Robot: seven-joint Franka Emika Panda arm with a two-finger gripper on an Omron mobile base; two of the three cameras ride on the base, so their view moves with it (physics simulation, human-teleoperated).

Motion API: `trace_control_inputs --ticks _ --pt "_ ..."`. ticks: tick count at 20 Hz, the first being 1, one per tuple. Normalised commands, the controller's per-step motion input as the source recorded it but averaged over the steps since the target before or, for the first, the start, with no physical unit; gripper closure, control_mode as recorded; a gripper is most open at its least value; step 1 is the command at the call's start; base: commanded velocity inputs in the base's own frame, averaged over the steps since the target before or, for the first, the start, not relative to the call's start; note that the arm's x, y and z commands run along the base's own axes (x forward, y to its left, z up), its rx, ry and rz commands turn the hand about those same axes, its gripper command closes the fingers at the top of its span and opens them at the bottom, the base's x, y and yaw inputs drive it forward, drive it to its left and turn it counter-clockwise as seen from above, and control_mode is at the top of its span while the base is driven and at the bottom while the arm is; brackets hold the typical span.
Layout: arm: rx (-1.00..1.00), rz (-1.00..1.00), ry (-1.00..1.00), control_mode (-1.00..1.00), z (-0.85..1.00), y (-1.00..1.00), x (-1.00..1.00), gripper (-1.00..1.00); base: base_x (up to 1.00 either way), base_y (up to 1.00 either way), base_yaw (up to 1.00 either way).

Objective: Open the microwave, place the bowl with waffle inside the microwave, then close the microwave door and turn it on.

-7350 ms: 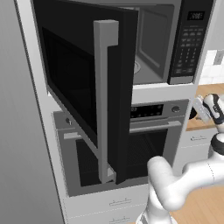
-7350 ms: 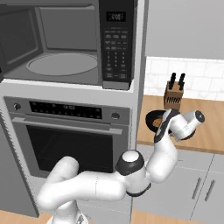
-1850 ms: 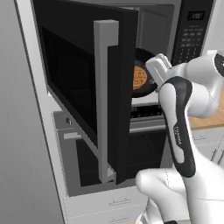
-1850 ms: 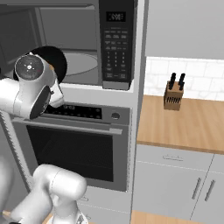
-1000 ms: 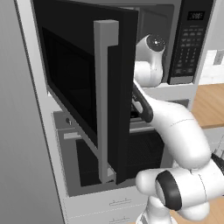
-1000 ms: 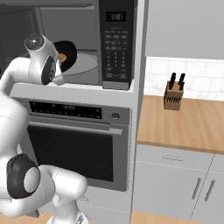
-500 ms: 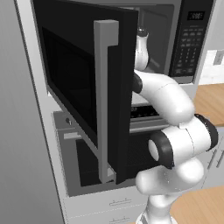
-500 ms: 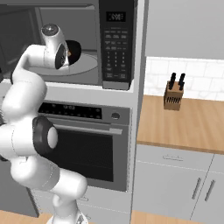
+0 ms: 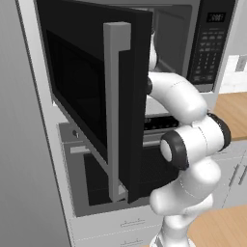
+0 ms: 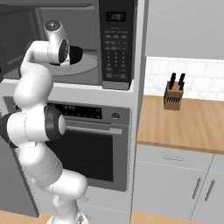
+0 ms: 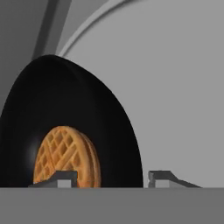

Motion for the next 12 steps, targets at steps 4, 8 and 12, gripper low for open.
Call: trace_control_inputs --ticks 4,8,12 --pt "0.05 0.00 -0.18 -1.00 -0.22 0.00 -0.24 -1.00 0.00 0.00 0.00" --pt "0.03 0.00 -0.21 -1.00 -0.05 0.00 -0.97 -1.00 0.00 0.00 0.00" --pt "0.06 0.00 -0.14 -1.00 0.00 -0.09 -1.00 -1.00 0.00 0.00 0.00"
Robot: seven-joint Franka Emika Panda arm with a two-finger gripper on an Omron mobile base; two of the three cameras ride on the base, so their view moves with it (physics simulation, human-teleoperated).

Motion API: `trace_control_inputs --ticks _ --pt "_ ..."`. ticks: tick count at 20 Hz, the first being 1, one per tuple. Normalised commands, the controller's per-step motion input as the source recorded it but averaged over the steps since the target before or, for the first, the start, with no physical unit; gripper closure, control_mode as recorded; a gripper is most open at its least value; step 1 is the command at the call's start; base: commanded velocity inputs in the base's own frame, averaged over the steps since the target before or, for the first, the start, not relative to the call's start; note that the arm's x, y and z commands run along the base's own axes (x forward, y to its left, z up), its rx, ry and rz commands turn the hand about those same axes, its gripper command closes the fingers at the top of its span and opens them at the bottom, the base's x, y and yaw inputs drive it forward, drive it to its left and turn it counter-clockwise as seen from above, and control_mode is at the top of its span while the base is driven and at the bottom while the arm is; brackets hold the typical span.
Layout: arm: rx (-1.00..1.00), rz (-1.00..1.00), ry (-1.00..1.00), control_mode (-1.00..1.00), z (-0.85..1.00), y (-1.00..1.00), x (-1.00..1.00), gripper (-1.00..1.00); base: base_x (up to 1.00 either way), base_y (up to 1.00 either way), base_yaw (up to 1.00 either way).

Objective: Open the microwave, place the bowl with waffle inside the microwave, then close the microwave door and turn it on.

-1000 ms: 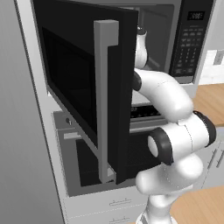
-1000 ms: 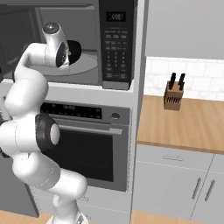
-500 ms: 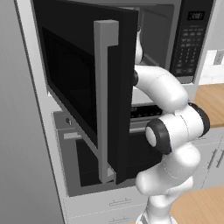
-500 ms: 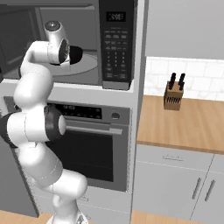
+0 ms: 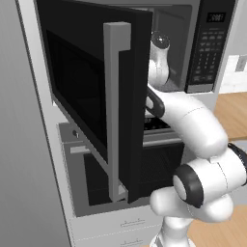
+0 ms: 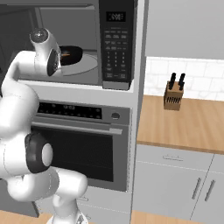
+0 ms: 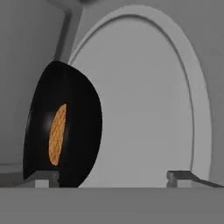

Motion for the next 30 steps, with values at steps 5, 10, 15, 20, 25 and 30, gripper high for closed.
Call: trace_control_inputs --ticks 5,10,15,20,25,30 --pt "0.05 0.02 -0.02 -1.00 0.16 -0.33 -1.00 -1.00 0.00 0.00 0.00" --pt "0.01 0.01 0.01 -1.00 0.40 -0.33 -1.00 -1.00 0.00 0.00 0.00" --pt "0.00 0.07 0.08 -1.00 0.28 -0.34 -1.00 -1.00 0.00 0.00 0.00" --pt "-0.02 0.16 0.06 -1.00 0.03 -0.10 -1.00 1.00 0.00 0.00 0.00" --pt "0.00 0.18 0.01 -1.00 0.00 -0.02 -1.00 1.00 0.00 0.00 0.00" --pt "0.00 0.04 0.00 -1.00 0.00 0.00 -1.00 1.00 0.00 0.00 0.00"
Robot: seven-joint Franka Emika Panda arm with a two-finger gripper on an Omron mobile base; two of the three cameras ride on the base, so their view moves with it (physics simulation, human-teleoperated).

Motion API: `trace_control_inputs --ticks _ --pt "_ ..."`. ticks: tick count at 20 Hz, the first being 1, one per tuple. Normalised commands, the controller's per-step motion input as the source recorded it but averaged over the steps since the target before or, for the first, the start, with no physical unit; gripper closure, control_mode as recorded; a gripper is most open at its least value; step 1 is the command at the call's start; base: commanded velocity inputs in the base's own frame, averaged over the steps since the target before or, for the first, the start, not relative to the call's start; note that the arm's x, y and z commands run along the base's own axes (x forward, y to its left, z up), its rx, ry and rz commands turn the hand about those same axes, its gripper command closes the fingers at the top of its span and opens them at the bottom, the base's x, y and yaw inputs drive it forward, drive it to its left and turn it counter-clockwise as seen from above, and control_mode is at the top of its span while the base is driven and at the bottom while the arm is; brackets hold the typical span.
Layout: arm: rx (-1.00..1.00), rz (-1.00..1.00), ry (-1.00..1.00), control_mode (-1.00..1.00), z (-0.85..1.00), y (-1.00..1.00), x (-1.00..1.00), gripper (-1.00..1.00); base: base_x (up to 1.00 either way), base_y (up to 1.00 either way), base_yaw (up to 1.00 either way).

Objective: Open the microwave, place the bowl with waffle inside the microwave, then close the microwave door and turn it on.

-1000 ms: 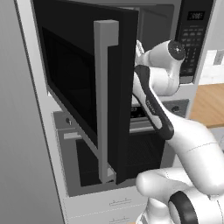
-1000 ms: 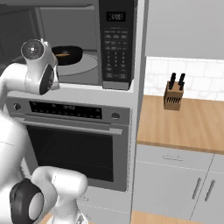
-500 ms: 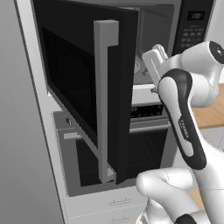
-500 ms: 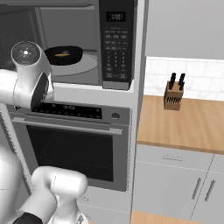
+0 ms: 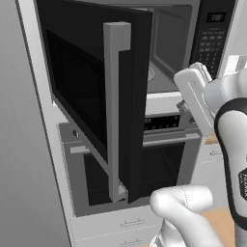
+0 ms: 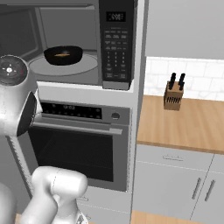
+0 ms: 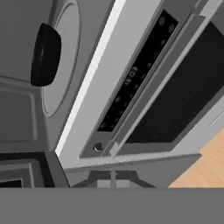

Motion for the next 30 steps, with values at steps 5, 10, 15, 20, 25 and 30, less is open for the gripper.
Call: trace_control_inputs --ticks 5,10,15,20,25,30 --pt "0.00 0.00 -0.04 -1.00 0.00 0.00 -1.00 1.00 0.00 0.00 0.00" --pt "0.00 0.00 -0.16 -1.00 0.00 0.01 -1.00 1.00 0.00 0.00 0.00" --pt "0.00 -0.01 -0.10 -1.00 0.00 0.34 -0.97 1.00 0.00 0.00 0.00" --pt "0.00 -0.18 0.08 -1.00 0.00 0.25 -0.46 1.00 0.00 0.00 0.00" --pt "0.00 -0.19 0.10 -1.00 0.00 0.21 -0.40 1.00 0.00 0.00 0.00" --pt "-0.14 -0.09 -0.07 -1.00 0.00 0.40 -0.29 1.00 0.00 0.00 0.00"
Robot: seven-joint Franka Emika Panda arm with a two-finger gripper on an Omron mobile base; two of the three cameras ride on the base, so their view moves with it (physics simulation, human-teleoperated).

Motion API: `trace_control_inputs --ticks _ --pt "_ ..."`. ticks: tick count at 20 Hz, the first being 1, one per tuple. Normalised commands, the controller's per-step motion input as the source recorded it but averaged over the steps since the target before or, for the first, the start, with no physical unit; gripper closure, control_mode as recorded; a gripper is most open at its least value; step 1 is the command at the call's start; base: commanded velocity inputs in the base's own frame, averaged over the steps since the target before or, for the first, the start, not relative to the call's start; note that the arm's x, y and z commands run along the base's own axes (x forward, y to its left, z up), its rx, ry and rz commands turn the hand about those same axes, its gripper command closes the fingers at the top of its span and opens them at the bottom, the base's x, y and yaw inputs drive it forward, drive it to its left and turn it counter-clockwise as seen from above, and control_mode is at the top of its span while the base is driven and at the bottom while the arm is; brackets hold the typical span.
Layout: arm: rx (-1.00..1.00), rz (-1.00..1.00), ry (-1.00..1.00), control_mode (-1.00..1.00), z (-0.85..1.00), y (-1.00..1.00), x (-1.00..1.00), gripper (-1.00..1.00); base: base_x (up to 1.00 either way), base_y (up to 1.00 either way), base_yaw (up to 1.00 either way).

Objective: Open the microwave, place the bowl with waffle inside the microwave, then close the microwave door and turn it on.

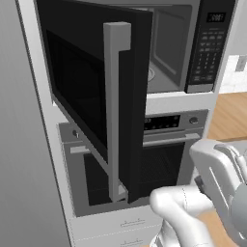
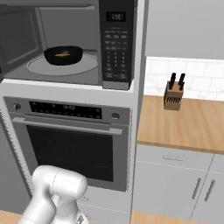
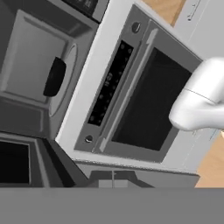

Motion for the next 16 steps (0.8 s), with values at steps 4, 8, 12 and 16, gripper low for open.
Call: trace_control_inputs --ticks 4,8,12,16 --pt "-0.25 -0.04 -0.10 -1.00 0.00 0.55 -0.06 1.00 0.00 0.00 0.00" --pt "-0.26 -0.05 -0.10 -1.00 0.00 0.63 0.01 1.00 0.00 0.00 0.00" --pt "-0.36 -0.09 -0.15 -1.00 -0.13 0.95 0.32 1.00 0.00 0.00 0.00" --pt "-0.40 -0.16 -0.21 -1.00 -0.20 0.97 0.34 1.00 0.00 0.00 0.00"
